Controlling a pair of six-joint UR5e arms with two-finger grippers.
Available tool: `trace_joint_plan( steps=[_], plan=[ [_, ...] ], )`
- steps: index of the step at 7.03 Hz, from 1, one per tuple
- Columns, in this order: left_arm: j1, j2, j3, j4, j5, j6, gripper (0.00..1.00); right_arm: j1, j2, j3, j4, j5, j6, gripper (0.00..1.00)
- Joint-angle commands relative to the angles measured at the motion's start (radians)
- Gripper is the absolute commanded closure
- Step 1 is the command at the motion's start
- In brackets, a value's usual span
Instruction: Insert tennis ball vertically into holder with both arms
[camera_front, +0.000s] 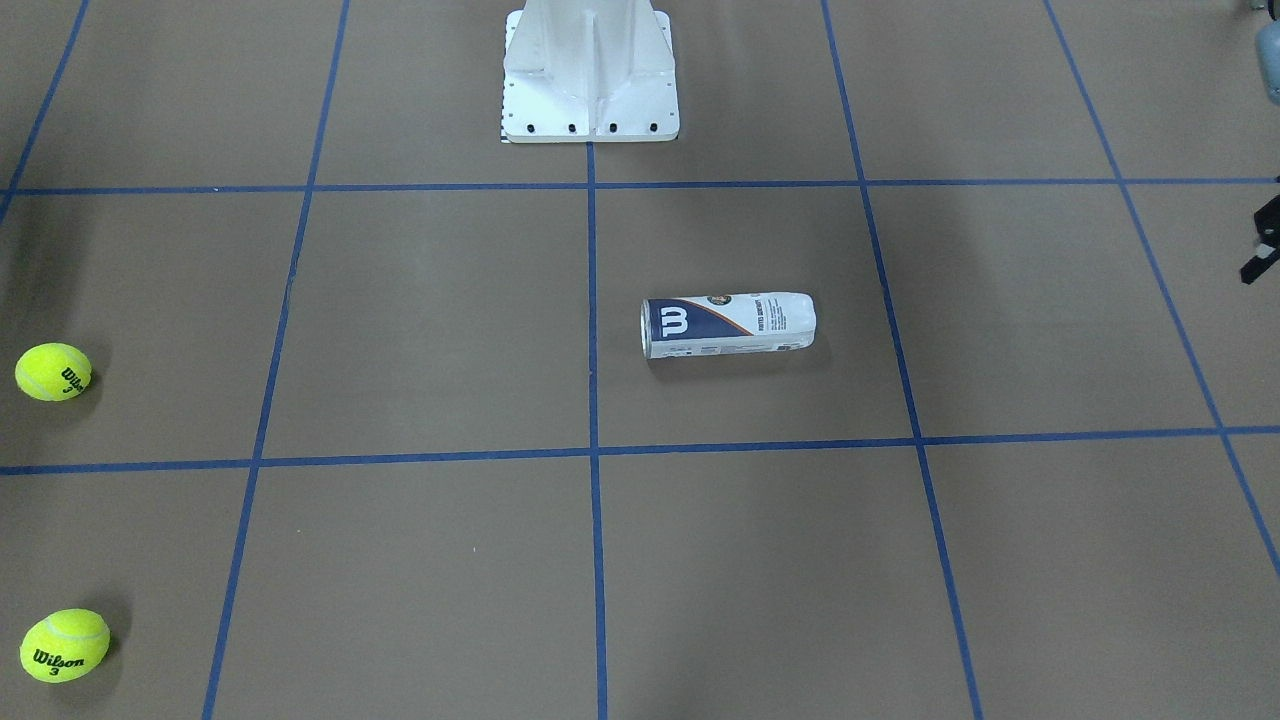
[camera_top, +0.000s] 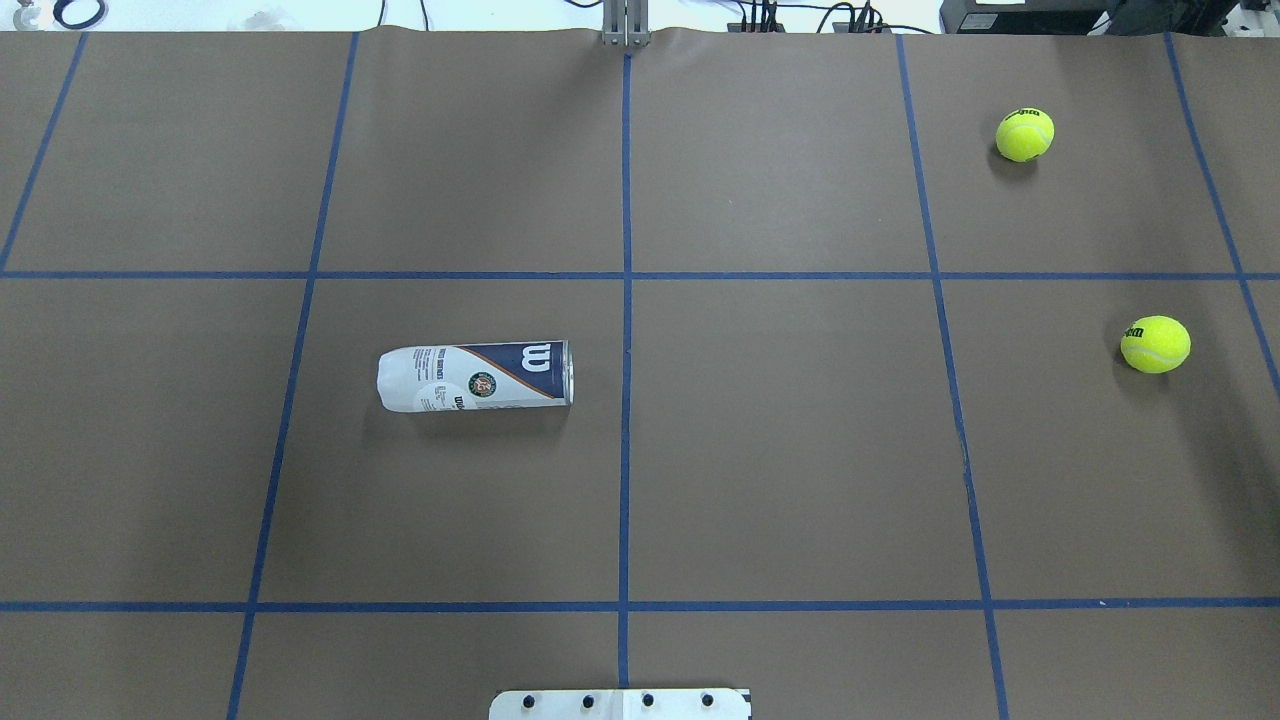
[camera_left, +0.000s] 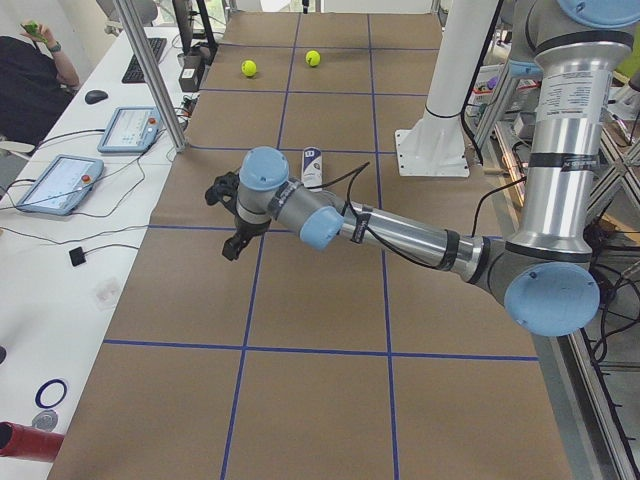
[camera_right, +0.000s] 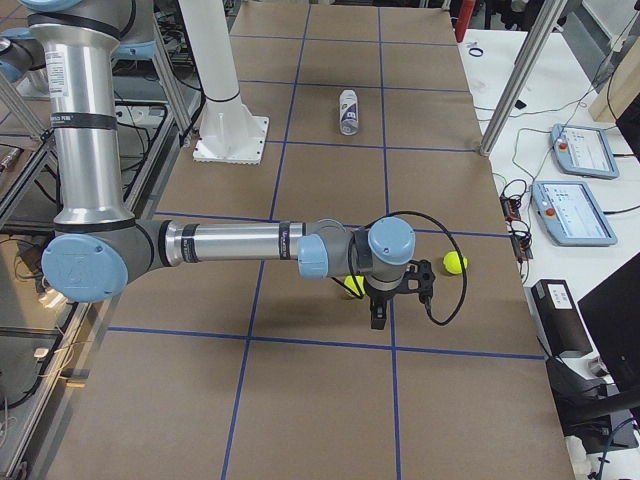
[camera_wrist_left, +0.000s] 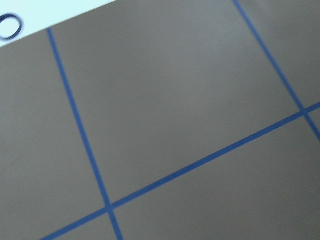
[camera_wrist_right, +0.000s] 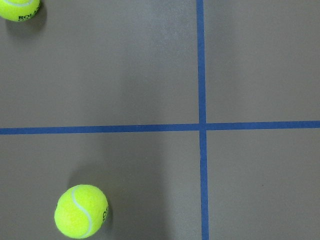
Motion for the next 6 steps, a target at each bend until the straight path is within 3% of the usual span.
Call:
trace_joint_plan(
  steps=[1,4,6],
  plan=[
    [0.204,-0.169,-0.01,0.007,-0.001,-0.014,0.01,0.002,-0.008,0.003,0.001,0.047,-0.002,0.0],
    [0.469,-0.437,-0.011,0.251,0.047,0.006,0.0,0.002,-0.013,0.032,0.001,0.037,-0.005,0.0],
    [0.616,-0.52,0.004,0.255,0.237,0.122,0.0,0.002,-0.008,0.03,0.001,0.033,-0.005,0.0]
  ],
)
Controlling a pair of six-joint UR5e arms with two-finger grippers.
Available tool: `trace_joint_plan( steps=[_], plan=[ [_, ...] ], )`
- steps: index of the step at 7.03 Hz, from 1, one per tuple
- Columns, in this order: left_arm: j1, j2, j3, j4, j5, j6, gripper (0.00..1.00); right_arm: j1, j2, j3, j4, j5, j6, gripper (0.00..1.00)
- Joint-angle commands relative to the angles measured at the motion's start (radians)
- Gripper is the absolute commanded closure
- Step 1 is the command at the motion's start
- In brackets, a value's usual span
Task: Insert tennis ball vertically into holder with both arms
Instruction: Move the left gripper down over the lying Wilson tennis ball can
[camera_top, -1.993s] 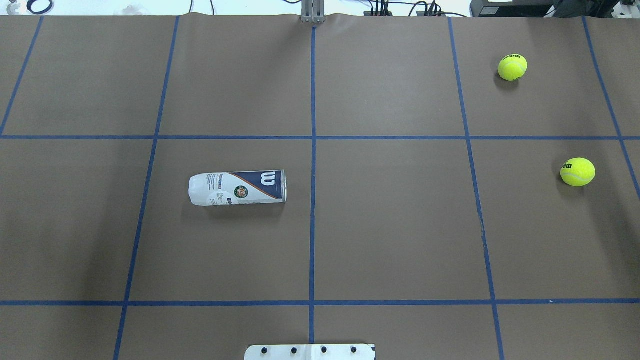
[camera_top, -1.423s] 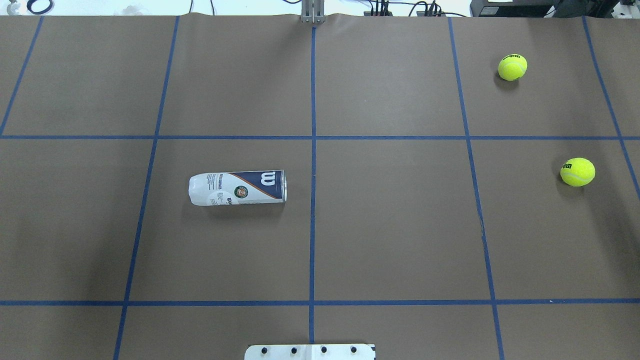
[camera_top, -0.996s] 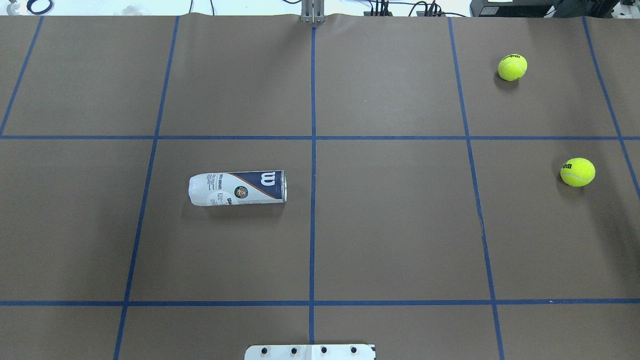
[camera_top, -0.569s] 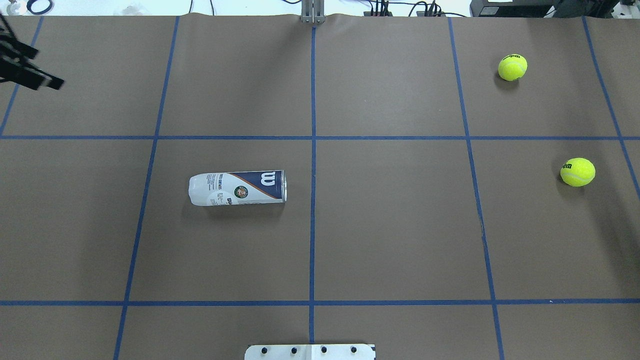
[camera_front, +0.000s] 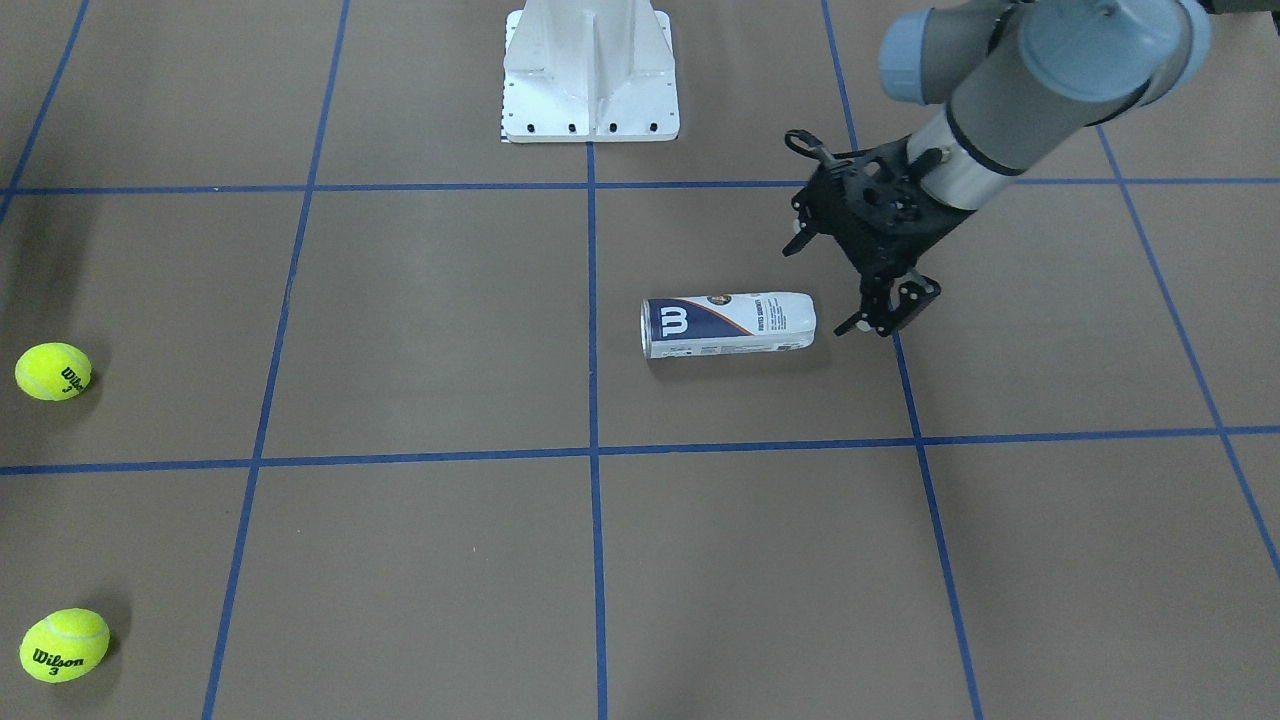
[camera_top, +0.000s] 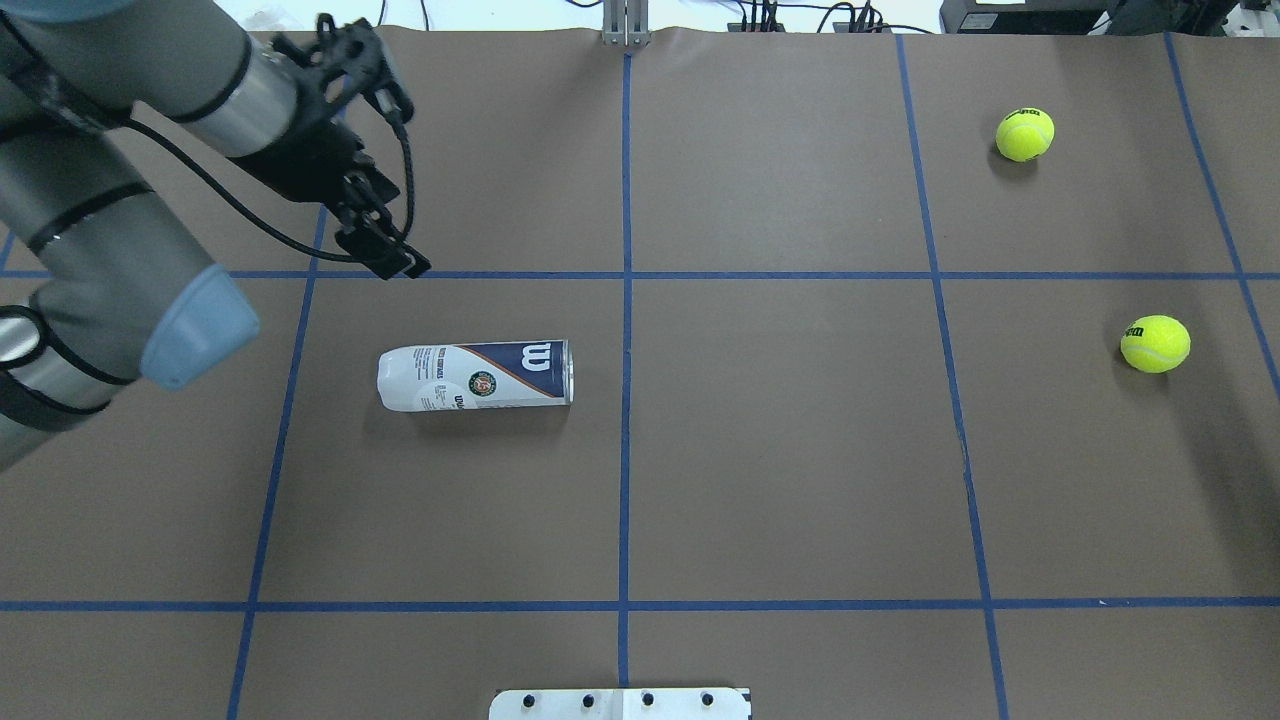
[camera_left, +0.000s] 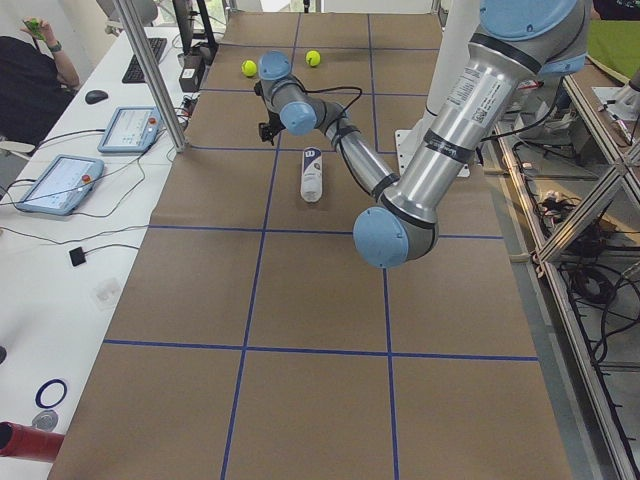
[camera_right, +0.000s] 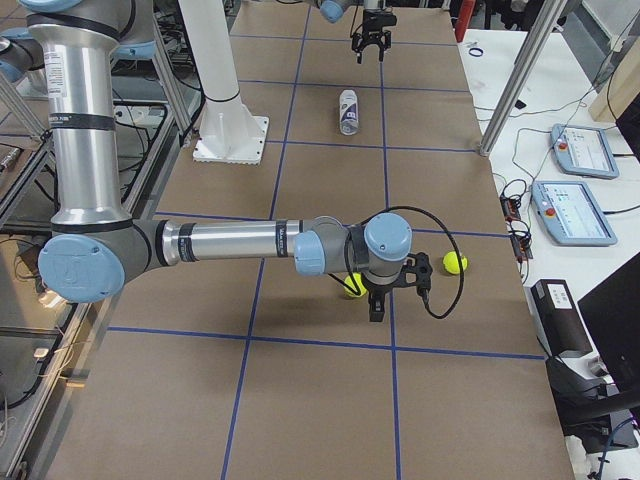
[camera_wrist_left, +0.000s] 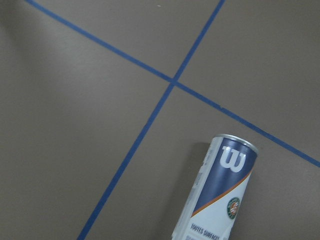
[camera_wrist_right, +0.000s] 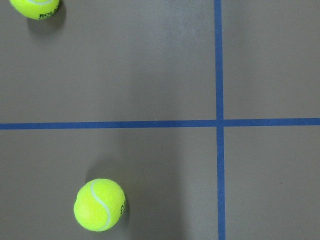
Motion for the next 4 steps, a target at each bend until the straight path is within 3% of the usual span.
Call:
trace_joint_plan(
  steps=[1,4],
  plan=[
    [0.149,-0.075,0.052,0.011,0.179,0.075,0.01,0.0,0.003,0.002,0.0,-0.002,0.0,0.0],
    [0.277,-0.131,0.132,0.013,0.353,0.14,0.01,0.0,0.009,0.0,0.0,-0.002,0.0,0.0]
  ],
)
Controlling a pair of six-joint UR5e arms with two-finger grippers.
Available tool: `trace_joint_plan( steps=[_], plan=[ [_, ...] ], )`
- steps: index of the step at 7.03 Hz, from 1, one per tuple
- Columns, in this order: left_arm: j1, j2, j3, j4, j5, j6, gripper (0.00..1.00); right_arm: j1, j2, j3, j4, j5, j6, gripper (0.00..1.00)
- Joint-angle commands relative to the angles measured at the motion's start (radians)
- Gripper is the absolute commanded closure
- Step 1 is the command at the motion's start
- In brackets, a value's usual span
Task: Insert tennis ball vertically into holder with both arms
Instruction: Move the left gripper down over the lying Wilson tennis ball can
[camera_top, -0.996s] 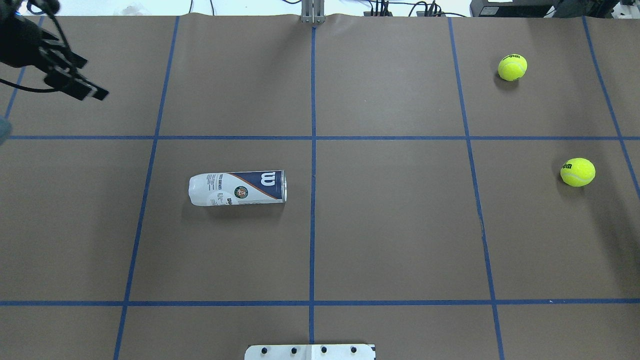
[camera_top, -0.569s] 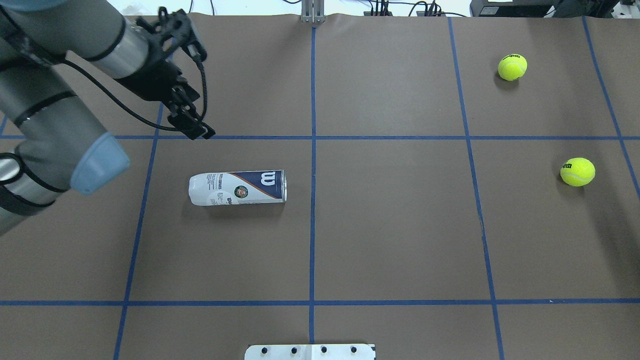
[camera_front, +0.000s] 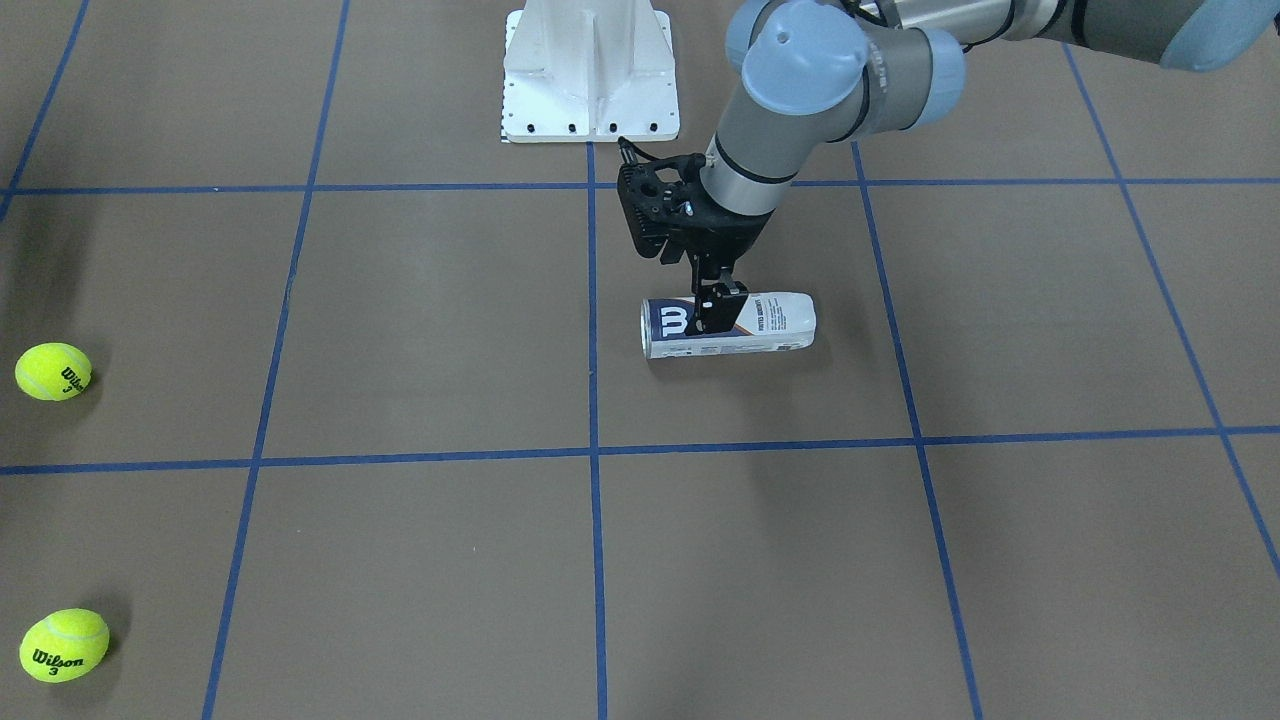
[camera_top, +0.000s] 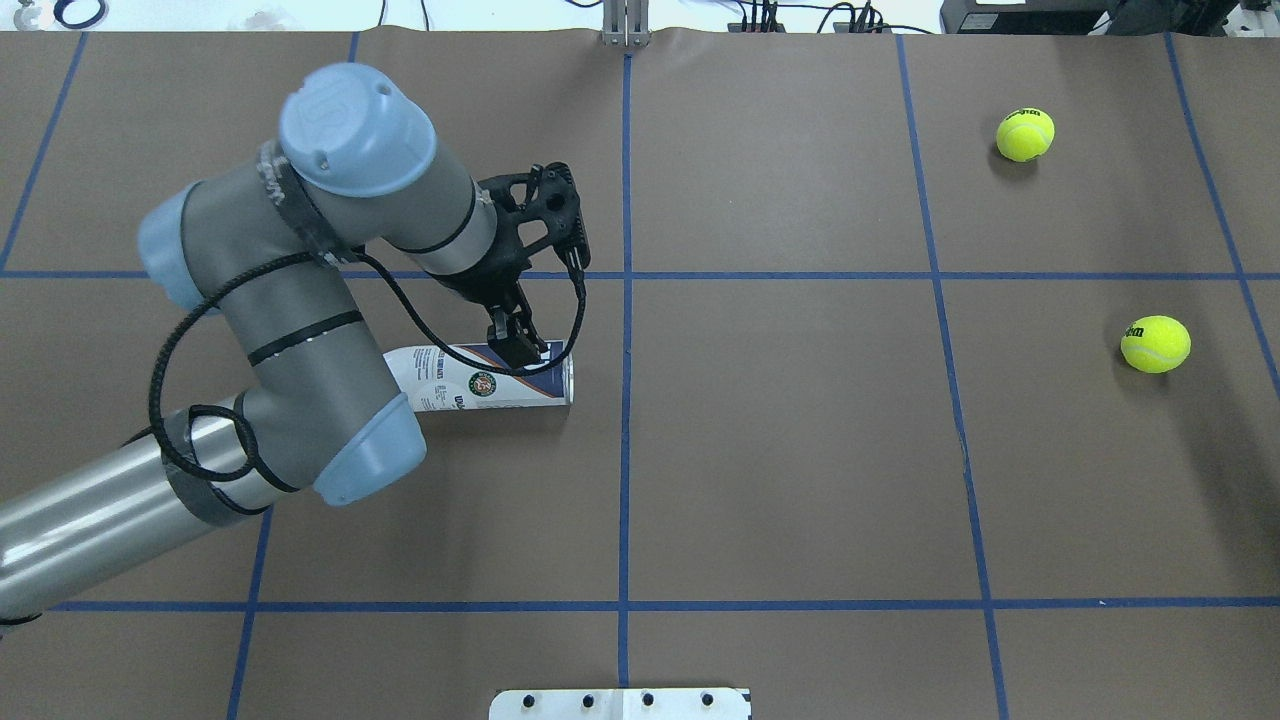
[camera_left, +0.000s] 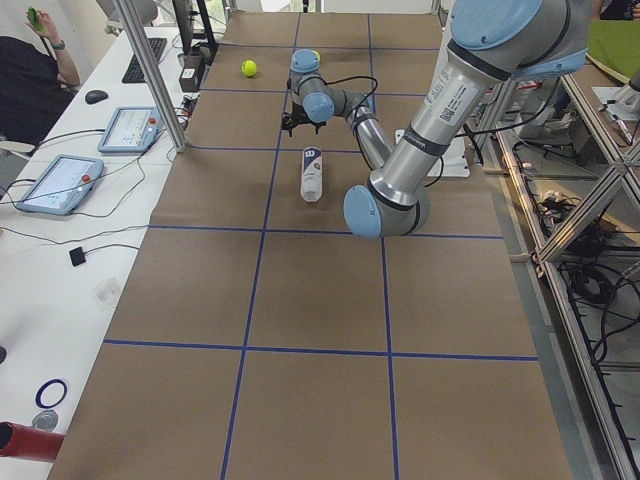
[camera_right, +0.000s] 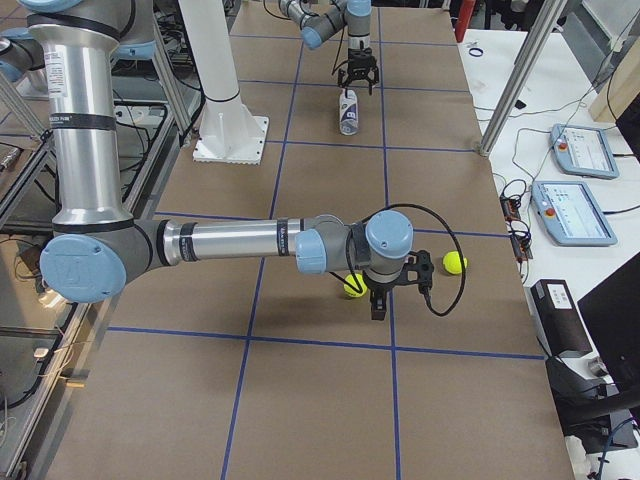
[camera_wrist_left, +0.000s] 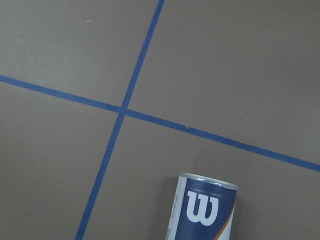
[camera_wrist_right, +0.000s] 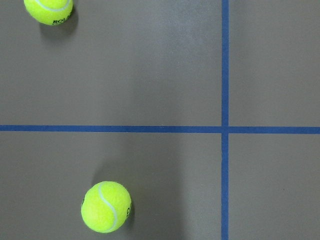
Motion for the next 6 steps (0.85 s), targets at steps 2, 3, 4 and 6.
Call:
trace_joint_plan(
  steps=[2,3,4,6],
  plan=[
    [0.085,-0.051,0.088,0.001,0.135,0.067,0.01,-0.001,0.002,-0.001,0.0,0.0,0.0,0.0],
    [0.101,-0.071,0.122,0.0,0.155,0.067,0.01,0.001,0.002,-0.002,0.0,0.0,0.0,0.0],
    [0.108,-0.087,0.145,0.0,0.186,0.068,0.01,0.001,0.002,-0.002,0.0,0.0,0.0,0.0],
    [0.109,-0.087,0.174,0.0,0.198,0.093,0.01,-0.001,0.001,-0.008,0.0,0.0,0.0,0.0]
  ],
)
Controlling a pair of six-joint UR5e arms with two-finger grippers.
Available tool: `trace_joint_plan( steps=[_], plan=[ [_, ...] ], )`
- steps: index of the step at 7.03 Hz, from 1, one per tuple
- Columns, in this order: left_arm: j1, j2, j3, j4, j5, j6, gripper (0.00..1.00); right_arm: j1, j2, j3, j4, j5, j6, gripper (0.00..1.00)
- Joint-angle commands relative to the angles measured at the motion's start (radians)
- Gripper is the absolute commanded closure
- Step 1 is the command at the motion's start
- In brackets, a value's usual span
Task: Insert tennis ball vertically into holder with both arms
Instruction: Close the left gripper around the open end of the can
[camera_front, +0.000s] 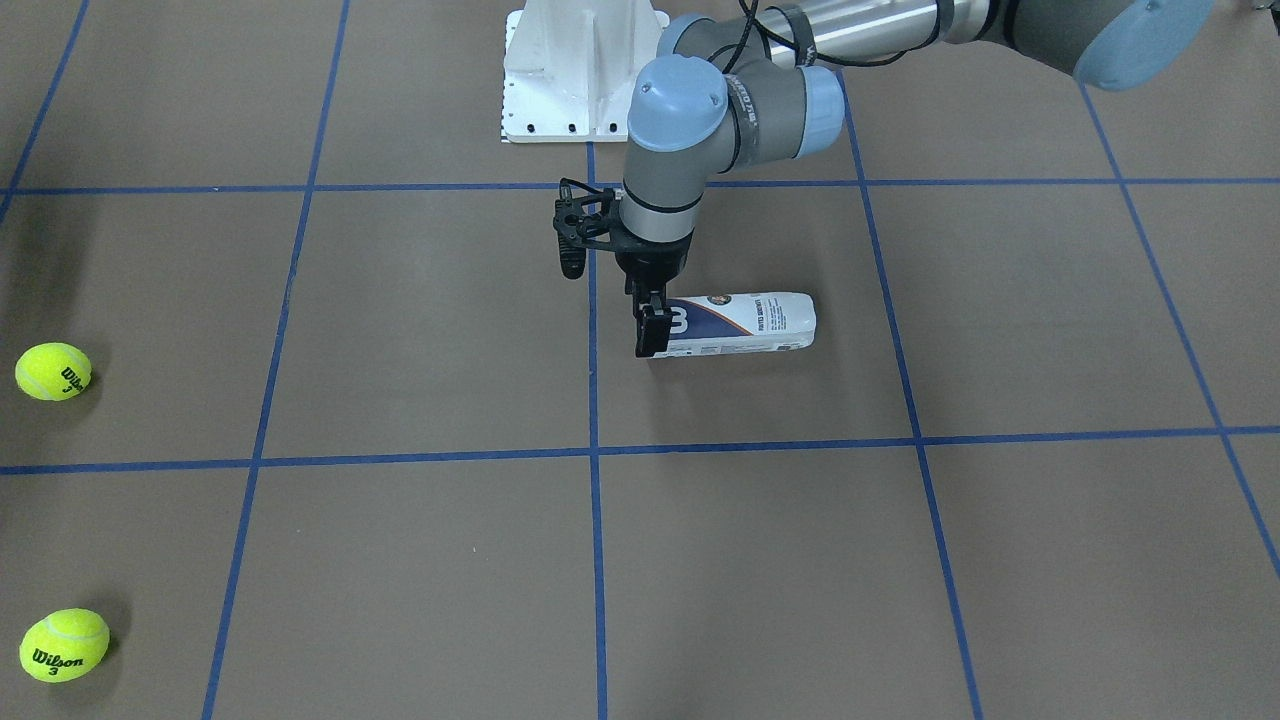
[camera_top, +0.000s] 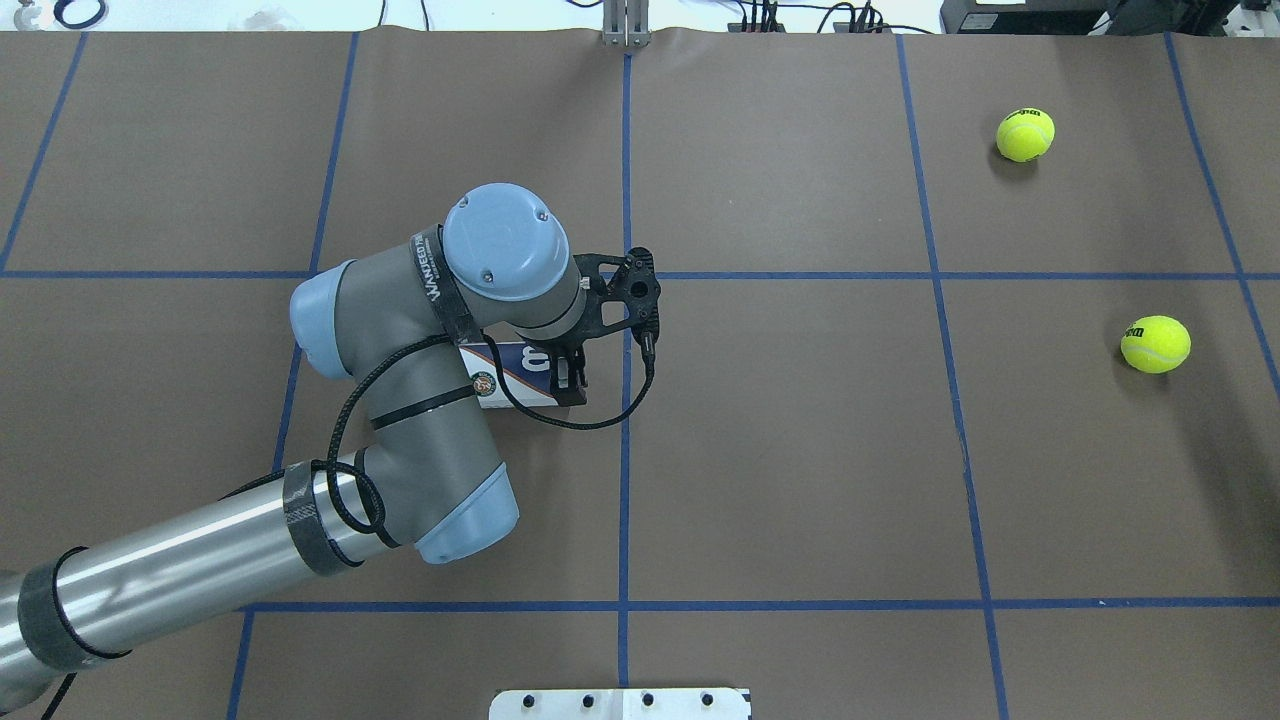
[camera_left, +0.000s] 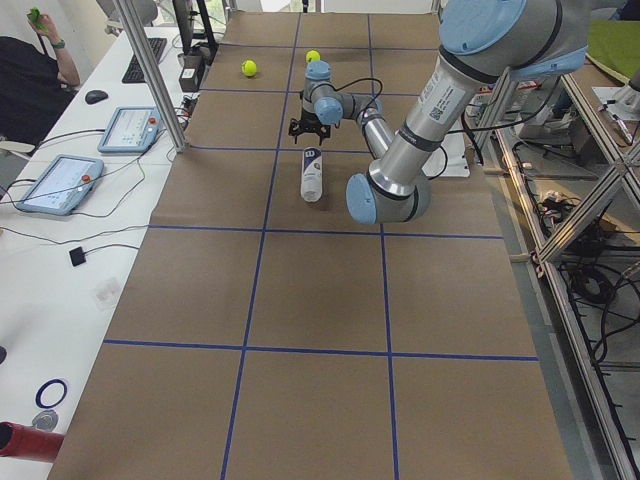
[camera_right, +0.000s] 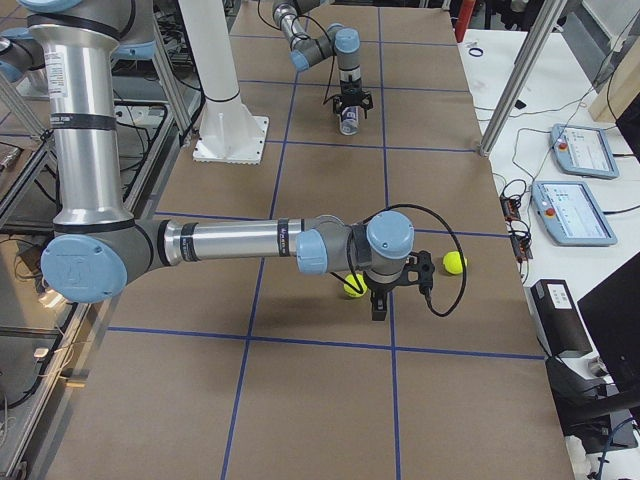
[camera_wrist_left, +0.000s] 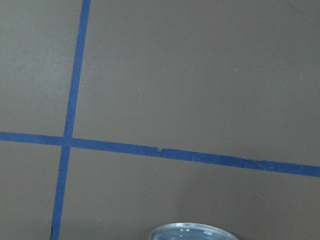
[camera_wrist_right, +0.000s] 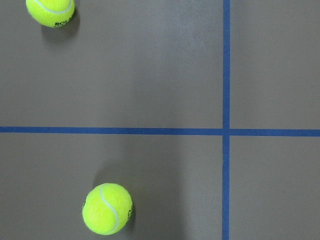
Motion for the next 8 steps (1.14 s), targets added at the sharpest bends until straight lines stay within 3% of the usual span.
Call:
trace_joint_plan(
  steps=[1,8],
  plan=[
    [0.009,-0.002,0.018,0.001,0.013,0.009,0.01,0.0,-0.003,-0.003,0.0,0.0,0.0,0.0],
    [0.031,0.009,0.023,0.004,0.013,0.006,0.01,-0.001,-0.007,-0.006,0.0,0.002,0.0,0.0]
  ],
)
